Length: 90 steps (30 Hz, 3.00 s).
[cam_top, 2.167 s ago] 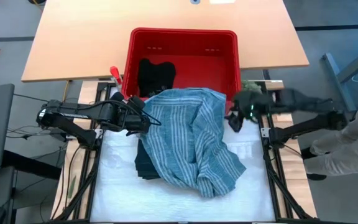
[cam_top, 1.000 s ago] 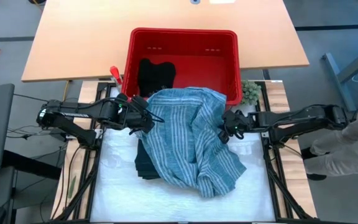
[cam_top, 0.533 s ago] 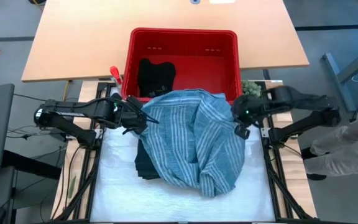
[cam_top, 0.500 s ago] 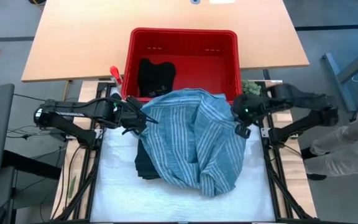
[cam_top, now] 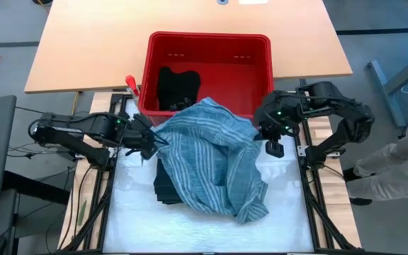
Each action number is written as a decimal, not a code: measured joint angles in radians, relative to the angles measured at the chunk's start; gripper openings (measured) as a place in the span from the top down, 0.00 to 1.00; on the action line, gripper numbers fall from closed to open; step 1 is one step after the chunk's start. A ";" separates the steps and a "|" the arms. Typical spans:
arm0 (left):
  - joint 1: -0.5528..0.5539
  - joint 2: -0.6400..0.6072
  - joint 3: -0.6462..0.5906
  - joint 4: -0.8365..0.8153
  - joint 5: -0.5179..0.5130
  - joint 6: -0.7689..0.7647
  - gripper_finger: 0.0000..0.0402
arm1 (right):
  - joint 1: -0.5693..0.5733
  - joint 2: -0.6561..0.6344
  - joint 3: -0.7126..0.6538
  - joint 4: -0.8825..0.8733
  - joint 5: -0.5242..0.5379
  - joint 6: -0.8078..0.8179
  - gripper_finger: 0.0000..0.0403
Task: Fold Laundry from Bin
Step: Fold the blue and white patterned shirt
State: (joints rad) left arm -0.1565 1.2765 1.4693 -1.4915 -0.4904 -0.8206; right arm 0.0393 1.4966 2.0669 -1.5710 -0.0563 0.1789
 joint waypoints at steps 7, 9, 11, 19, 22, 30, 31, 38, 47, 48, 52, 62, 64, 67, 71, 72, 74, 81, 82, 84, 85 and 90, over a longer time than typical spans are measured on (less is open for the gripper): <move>-0.003 -0.017 0.047 0.391 0.165 0.135 0.57 | 0.000 0.018 -0.036 -0.001 -0.022 -0.005 0.95; -0.010 -0.019 0.095 0.599 0.191 0.282 0.53 | 0.000 0.029 -0.037 -0.001 -0.026 -0.007 0.95; -0.031 -0.001 0.122 0.795 0.203 0.451 0.52 | 0.001 0.033 -0.037 0.000 -0.032 -0.007 0.95; 0.046 0.272 0.136 1.210 0.516 0.770 0.51 | 0.020 0.072 -0.037 0.000 -0.103 -0.004 0.95; 0.089 0.354 0.184 1.265 0.588 0.833 0.51 | 0.023 0.081 -0.037 0.000 -0.116 0.004 0.95; 0.170 0.538 0.331 1.241 0.683 0.930 0.51 | 0.026 0.100 -0.037 0.000 -0.153 0.039 0.95; 0.179 0.550 0.353 1.250 0.704 0.923 0.51 | 0.026 0.100 -0.037 0.000 -0.153 0.041 0.95; 0.205 0.646 0.410 1.227 0.880 0.871 0.51 | 0.026 0.100 -0.037 -0.004 -0.157 0.059 0.95; 0.208 0.656 0.417 1.210 0.895 0.862 0.55 | 0.023 0.100 -0.037 -0.003 -0.157 0.055 0.95; 0.208 0.656 0.417 1.208 0.894 0.863 0.57 | 0.020 0.100 -0.037 -0.004 -0.157 0.056 0.93; 0.207 0.656 0.417 1.189 0.859 0.865 0.81 | 0.010 0.099 -0.037 -0.005 -0.158 0.059 0.83; 0.223 0.612 0.488 1.037 0.802 0.857 1.00 | 0.012 0.057 -0.037 0.005 -0.147 0.145 0.65; 0.232 0.576 0.548 0.945 0.724 0.904 1.00 | 0.029 0.027 -0.037 0.005 -0.129 0.195 0.63; 0.245 0.528 0.632 0.795 0.587 0.964 1.00 | 0.097 -0.019 -0.041 0.005 -0.013 0.280 0.62; 0.273 0.473 0.725 0.621 0.434 1.015 1.00 | 0.273 -0.109 -0.146 0.004 0.212 0.463 0.62; 0.282 0.454 0.743 0.594 0.409 1.017 1.00 | 0.318 -0.130 -0.191 0.009 0.266 0.518 0.62; 0.307 0.408 0.764 0.566 0.381 1.013 1.00 | 0.392 -0.167 -0.296 0.036 0.329 0.611 0.61; 0.390 0.290 0.768 0.572 0.372 0.938 1.00 | 0.503 -0.233 -0.709 0.484 0.452 0.723 0.56; 0.399 0.278 0.768 0.572 0.373 0.931 1.00 | 0.509 -0.233 -0.758 0.562 0.473 0.712 0.55; 0.414 0.258 0.768 0.572 0.371 0.915 1.00 | 0.516 -0.217 -0.839 0.678 0.499 0.694 0.53; 0.419 0.251 0.768 0.571 0.373 0.911 1.00 | 0.517 -0.204 -0.869 0.720 0.504 0.689 0.52; 0.432 0.246 0.768 0.532 0.400 0.917 1.00 | 0.497 -0.132 -0.908 0.764 0.544 0.748 0.49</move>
State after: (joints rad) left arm 0.2750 1.5221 2.2375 -0.9598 -0.0902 0.0965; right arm 0.5362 1.3647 1.1588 -0.8066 0.4882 0.9267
